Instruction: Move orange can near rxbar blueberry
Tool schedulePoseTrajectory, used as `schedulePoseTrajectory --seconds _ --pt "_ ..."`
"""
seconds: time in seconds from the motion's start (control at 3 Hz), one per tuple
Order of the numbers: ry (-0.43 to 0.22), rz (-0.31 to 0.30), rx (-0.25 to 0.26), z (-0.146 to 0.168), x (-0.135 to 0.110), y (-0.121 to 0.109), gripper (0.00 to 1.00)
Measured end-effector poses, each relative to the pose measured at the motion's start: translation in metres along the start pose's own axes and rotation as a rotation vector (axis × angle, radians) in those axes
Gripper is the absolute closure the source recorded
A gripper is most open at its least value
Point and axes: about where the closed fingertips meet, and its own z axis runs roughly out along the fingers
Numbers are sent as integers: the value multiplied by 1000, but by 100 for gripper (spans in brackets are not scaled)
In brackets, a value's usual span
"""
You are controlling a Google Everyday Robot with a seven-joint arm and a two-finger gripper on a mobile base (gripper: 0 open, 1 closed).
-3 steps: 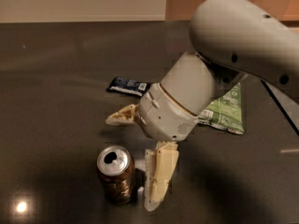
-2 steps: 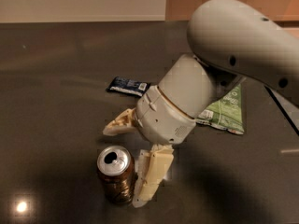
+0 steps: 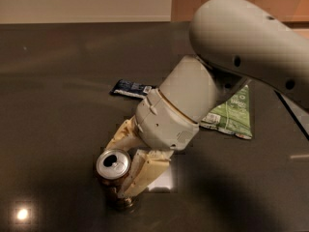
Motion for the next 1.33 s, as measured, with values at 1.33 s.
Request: schedulePoseTrajectory --seconds 1.33 --pt "37 147 262 -68 35 -129 100"
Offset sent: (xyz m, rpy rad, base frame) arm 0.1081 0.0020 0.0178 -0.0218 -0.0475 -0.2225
